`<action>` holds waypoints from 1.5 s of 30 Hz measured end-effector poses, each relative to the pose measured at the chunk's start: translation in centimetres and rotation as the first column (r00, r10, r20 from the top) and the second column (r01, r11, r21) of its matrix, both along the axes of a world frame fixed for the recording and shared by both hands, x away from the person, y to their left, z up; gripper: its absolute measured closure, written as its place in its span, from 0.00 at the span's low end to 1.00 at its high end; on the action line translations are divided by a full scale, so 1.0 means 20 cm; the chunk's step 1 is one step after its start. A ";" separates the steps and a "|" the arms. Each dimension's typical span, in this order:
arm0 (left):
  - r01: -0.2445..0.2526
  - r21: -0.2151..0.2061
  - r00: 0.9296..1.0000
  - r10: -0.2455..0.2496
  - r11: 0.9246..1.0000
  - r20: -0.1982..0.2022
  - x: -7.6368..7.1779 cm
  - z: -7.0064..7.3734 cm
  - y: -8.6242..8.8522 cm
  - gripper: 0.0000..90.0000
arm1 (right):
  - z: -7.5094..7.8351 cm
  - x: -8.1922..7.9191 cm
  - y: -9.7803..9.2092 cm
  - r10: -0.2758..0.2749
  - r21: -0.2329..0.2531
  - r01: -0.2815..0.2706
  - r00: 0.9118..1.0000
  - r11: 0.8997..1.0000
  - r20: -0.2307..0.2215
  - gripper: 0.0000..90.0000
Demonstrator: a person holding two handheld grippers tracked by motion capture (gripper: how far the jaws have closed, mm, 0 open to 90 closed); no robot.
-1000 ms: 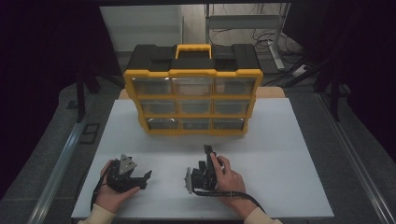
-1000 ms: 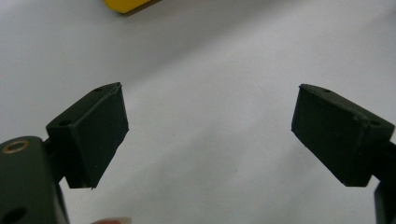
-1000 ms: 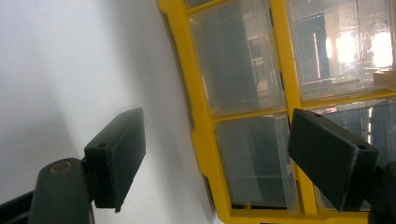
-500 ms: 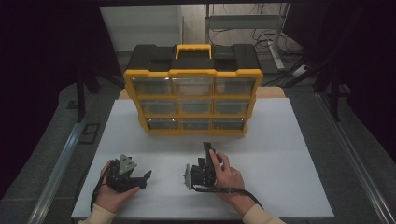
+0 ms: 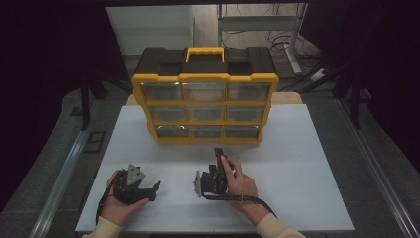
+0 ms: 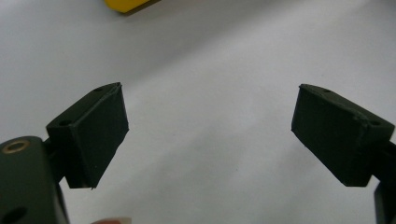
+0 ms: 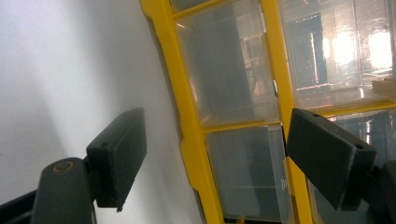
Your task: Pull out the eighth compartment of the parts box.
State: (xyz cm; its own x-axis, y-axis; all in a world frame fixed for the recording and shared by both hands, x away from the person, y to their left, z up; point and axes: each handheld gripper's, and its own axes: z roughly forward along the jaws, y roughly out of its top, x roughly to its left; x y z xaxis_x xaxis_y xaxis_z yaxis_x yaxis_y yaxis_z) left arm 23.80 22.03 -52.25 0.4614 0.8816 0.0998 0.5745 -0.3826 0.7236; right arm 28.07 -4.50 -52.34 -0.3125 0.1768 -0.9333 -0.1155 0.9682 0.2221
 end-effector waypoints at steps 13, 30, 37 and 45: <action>0.000 0.002 1.000 0.000 1.000 0.001 0.00 0.00 0.00 0.13 | 0.01 0.04 0.01 -0.001 -0.004 0.001 1.000 1.000 0.018 0.23; 0.002 -0.001 1.000 -0.002 1.000 0.001 0.00 0.00 -0.01 0.13 | 0.02 0.09 0.02 -0.005 -0.007 0.005 1.000 1.000 0.021 0.23; 0.003 0.001 1.000 -0.003 1.000 0.002 0.00 0.00 -0.01 0.13 | 0.02 0.10 0.02 -0.005 -0.007 0.005 1.000 1.000 0.023 0.23; 0.003 0.001 1.000 -0.003 1.000 0.001 0.00 0.00 -0.01 0.13 | 0.01 0.13 0.03 -0.008 -0.025 0.009 1.000 1.000 0.030 0.23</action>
